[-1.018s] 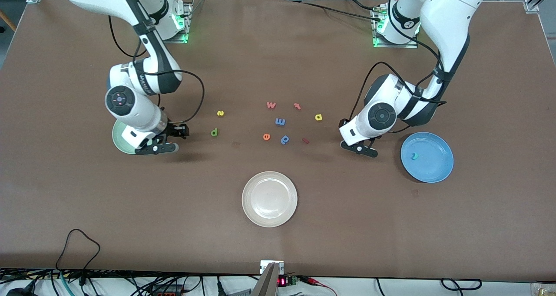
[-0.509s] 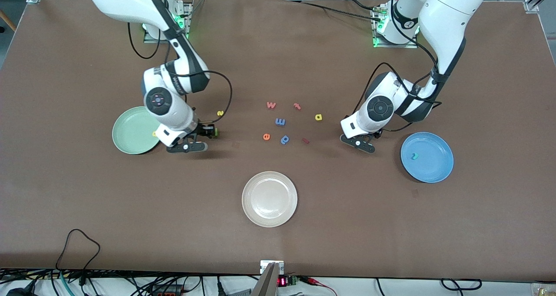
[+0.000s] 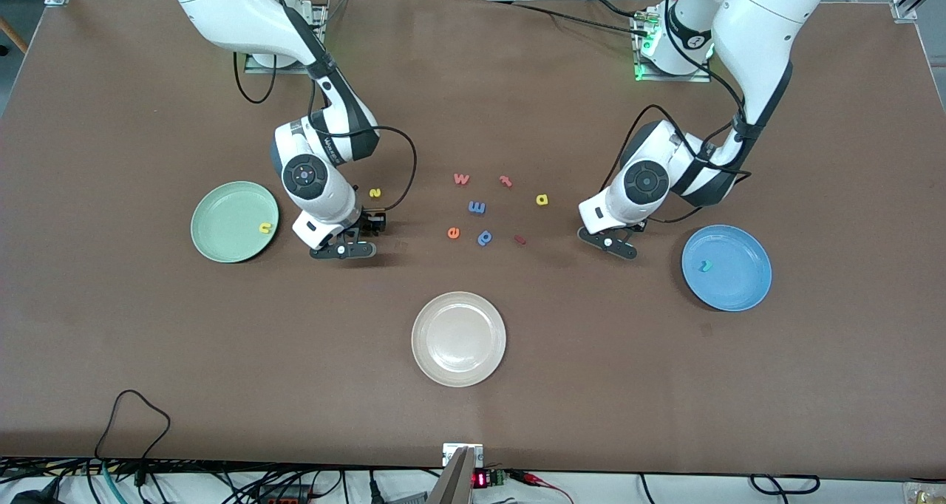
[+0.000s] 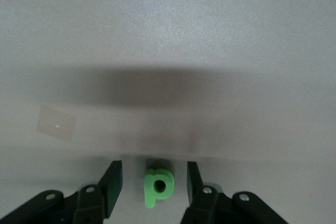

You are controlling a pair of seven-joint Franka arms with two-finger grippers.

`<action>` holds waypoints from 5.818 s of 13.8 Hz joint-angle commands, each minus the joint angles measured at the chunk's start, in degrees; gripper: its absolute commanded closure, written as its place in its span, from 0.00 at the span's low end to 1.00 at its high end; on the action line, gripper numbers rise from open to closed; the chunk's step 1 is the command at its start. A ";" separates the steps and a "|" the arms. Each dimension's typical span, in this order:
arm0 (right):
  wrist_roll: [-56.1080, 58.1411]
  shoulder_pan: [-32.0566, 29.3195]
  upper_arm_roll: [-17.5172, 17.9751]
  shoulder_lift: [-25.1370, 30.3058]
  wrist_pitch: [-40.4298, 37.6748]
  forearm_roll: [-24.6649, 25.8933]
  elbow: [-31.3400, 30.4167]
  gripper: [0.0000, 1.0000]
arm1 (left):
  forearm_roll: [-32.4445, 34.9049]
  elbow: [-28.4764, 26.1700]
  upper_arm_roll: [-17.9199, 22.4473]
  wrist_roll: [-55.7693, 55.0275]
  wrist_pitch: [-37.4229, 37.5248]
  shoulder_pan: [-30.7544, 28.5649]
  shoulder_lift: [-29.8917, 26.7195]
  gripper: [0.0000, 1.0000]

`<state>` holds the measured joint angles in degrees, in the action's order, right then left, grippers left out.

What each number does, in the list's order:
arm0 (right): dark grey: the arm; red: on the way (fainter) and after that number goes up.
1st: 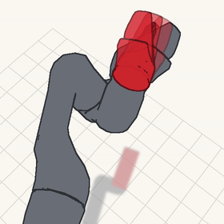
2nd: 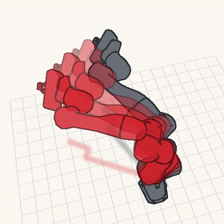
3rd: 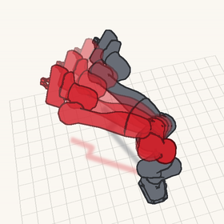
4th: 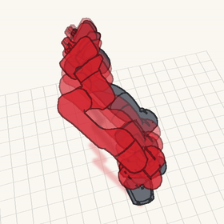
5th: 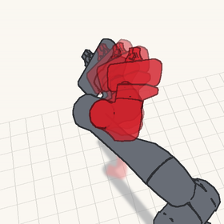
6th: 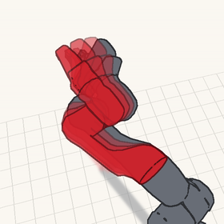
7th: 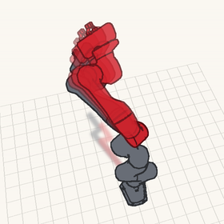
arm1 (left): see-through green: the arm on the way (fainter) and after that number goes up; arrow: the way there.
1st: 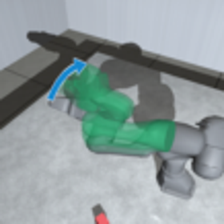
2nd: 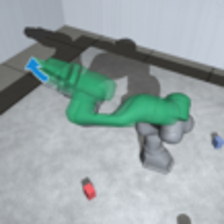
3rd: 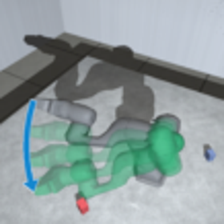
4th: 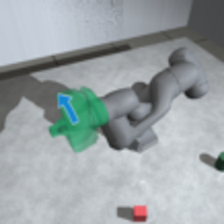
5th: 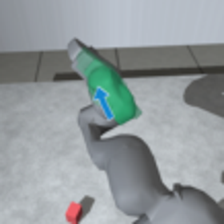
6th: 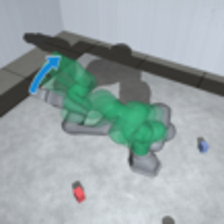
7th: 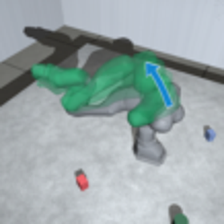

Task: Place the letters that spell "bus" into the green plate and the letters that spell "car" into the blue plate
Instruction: 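Grasp the green p and teal L with the right and left grippers, then place the teal L on the blue plate with the left gripper, then place the p on the green plate while the left gripper reaches the d, then grasp the yellow d with the left gripper while the right gripper reaches the n, then place the d on the blue plate while the right gripper grasps the n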

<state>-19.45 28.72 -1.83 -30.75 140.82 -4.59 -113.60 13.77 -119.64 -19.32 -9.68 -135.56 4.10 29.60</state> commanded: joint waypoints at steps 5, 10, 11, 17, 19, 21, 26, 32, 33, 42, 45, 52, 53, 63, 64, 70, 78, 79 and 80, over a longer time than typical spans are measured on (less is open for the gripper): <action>-0.33 0.98 -0.54 -0.98 -0.63 -0.41 0.22 0.46 | 1.70 13.35 1.03 7.19 21.79 -3.99 -2.62 0.78; -0.24 1.59 -0.46 -0.89 -0.90 -0.41 -0.13 0.50 | 7.66 17.34 0.95 18.28 24.03 -16.21 0.27 0.77; -0.24 1.68 -0.46 -0.89 -0.90 -0.41 -0.22 0.52 | 8.64 17.17 1.03 18.29 23.86 -16.66 1.59 0.77; -0.42 1.60 -0.54 0.07 -4.85 -0.41 -0.22 0.52 | 9.09 14.52 0.86 19.43 18.05 -21.06 5.21 0.00; -0.42 1.60 -0.46 0.07 -4.85 -0.41 -0.22 0.52 | 9.09 14.70 0.16 19.43 19.36 -20.97 4.07 0.00; -0.50 1.51 -0.54 0.07 -4.59 -0.50 -0.05 0.52 | 8.82 16.19 -5.34 18.39 25.75 -20.80 0.83 0.00; -0.41 1.25 -0.54 -0.37 -2.74 -0.59 0.31 0.53 | 0.85 19.19 -16.88 -1.96 30.36 -19.84 1.25 0.00; -0.42 1.25 -0.54 -0.37 -3.01 -0.50 0.13 0.77 | -0.06 11.91 -18.04 -33.19 15.91 -6.58 1.96 0.00; -0.42 1.16 -0.54 -0.45 -3.09 -0.50 0.13 0.82 | 0.73 10.15 -17.78 -35.39 11.94 -4.91 2.13 0.00; 7.73 -6.90 -1.07 7.53 -11.42 -0.06 0.39 1.00 | 12.40 3.45 -17.16 -44.45 -1.63 -3.22 7.57 0.15; 17.92 -16.04 -1.42 9.83 -16.79 0.02 0.13 1.00 | 13.39 3.45 -17.25 -45.96 -1.63 -2.96 7.84 0.30; 25.25 -26.18 -1.60 6.76 -18.12 0.03 -0.48 0.47 | 13.48 3.36 -17.33 -49.74 -1.55 -1.55 8.55 0.48; 25.25 -26.26 -1.60 6.58 -18.04 0.11 -0.48 0.18 | 13.48 3.36 -17.33 -49.74 -1.55 -1.46 8.55 0.54; 14.73 -13.81 -0.81 10.01 -20.06 -0.94 -0.48 0.09 | 13.57 17.14 -17.33 -46.16 28.12 -3.04 5.29 0.81; 12.96 -11.87 -0.81 9.92 -19.97 -0.94 -0.57 0.14 | 13.92 18.21 -16.81 -42.74 30.68 -3.39 5.38 0.81; 1.63 -5.62 1.65 9.04 -15.68 -1.12 -2.85 0.25 | 16.38 18.92 -15.66 -17.17 31.24 -15.59 5.03 0.80; -9.11 1.95 1.74 6.41 -4.68 -1.12 -7.08 0.34 | 16.21 20.85 -15.66 14.20 23.52 -31.94 9.85 0.75; -9.12 1.95 1.74 6.05 -4.50 -1.03 -7.16 0.34 | 15.86 20.94 -15.66 18.77 21.59 -33.09 10.39 0.72; -9.12 2.04 1.74 5.96 -4.50 -1.03 -7.16 0.34 | 15.85 20.94 -15.58 21.16 20.61 -33.28 10.57 0.67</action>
<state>-28.13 30.64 0.17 -24.80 135.53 -4.86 -120.31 29.29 -99.86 -34.00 5.33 -113.15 -27.79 38.34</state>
